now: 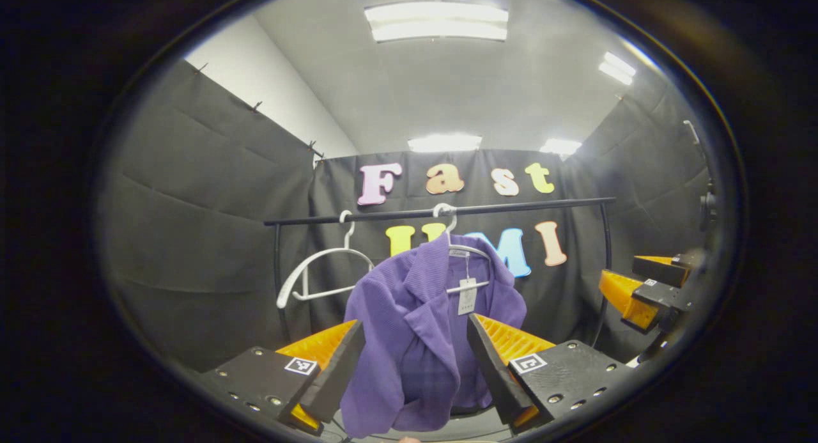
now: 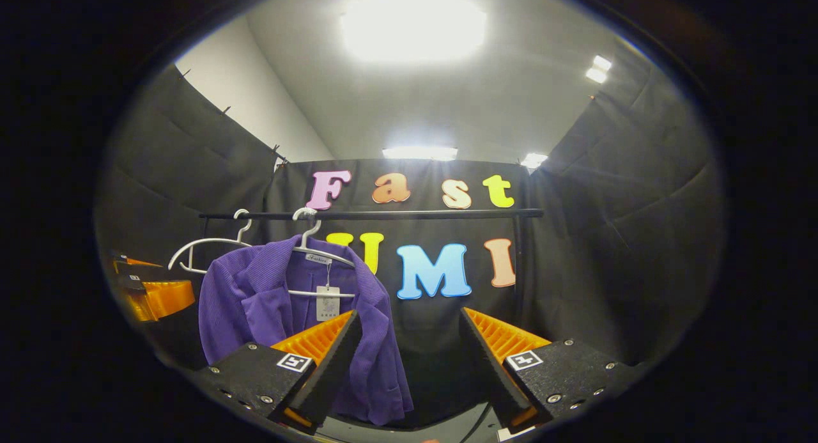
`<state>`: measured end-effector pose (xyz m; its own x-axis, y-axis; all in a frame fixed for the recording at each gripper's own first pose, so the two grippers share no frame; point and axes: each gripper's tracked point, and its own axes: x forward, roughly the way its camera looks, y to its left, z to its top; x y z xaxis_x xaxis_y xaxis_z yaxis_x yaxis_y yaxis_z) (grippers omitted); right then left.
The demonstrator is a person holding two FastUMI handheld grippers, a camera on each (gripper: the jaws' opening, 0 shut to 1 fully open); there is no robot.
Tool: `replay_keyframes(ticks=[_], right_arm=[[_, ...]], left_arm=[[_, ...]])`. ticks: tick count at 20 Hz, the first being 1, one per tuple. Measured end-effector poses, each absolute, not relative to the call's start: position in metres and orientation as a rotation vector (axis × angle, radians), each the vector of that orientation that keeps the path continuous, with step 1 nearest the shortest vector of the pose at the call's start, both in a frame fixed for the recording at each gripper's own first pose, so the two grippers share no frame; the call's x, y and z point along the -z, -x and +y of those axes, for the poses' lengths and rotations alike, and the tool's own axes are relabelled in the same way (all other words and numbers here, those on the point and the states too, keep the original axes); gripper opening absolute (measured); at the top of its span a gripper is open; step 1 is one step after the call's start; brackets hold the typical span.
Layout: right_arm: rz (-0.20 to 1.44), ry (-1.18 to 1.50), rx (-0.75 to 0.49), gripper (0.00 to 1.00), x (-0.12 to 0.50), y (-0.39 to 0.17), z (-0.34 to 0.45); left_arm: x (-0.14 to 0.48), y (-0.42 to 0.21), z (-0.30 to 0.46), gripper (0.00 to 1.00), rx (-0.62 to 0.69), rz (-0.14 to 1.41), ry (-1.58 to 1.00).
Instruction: Grasp the clothes on the hanger with both hands and then place them into the laundry hamper below.
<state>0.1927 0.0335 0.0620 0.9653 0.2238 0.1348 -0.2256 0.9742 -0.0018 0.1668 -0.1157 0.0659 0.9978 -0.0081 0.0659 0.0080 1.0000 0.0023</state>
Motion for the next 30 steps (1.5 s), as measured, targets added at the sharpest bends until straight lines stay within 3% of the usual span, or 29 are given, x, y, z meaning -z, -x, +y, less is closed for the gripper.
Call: replay_keyframes(ticks=[2, 3, 7, 8, 13, 14, 16, 18, 19, 21, 30], right_arm=[[-0.135, -0.015, -0.256, 0.94, -0.061, -0.207, 0.042], [-0.132, -0.014, -0.271, 0.94, -0.060, -0.214, 0.047], [-0.117, -0.021, -0.314, 0.94, -0.054, -0.243, 0.060], [-0.113, -0.030, -0.325, 0.94, -0.053, -0.251, 0.064], [-0.096, -0.087, -0.407, 0.94, -0.046, -0.283, 0.086], [-0.089, -0.104, -0.423, 0.94, -0.043, -0.290, 0.091], [-0.071, -0.129, -0.438, 0.94, -0.037, -0.302, 0.096], [-0.062, -0.152, -0.445, 0.94, -0.033, -0.316, 0.099], [-0.058, -0.158, -0.453, 0.94, -0.031, -0.324, 0.102], [-0.042, -0.160, -0.467, 0.94, -0.023, -0.337, 0.107], [0.053, -0.174, -0.537, 0.94, 0.012, -0.383, 0.146]], left_arm=[[-0.065, -0.184, -0.123, 0.99, 0.004, -0.063, 0.001], [-0.064, -0.191, -0.124, 0.93, 0.002, -0.061, 0.001], [-0.056, -0.223, -0.135, 0.98, -0.013, -0.053, -0.023], [-0.052, -0.231, -0.138, 0.93, -0.015, -0.047, -0.020], [-0.031, -0.269, -0.151, 0.93, -0.040, -0.019, -0.011], [-0.028, -0.277, -0.149, 0.98, -0.054, -0.013, -0.022], [-0.021, -0.290, -0.147, 0.93, -0.079, 0.002, -0.045], [-0.011, -0.303, -0.144, 0.93, -0.097, 0.022, -0.058], [-0.006, -0.309, -0.144, 0.99, -0.104, 0.038, -0.065], [0.003, -0.323, -0.143, 0.93, -0.133, 0.059, -0.092], [0.024, -0.354, -0.134, 0.98, -0.280, 0.089, -0.106]])
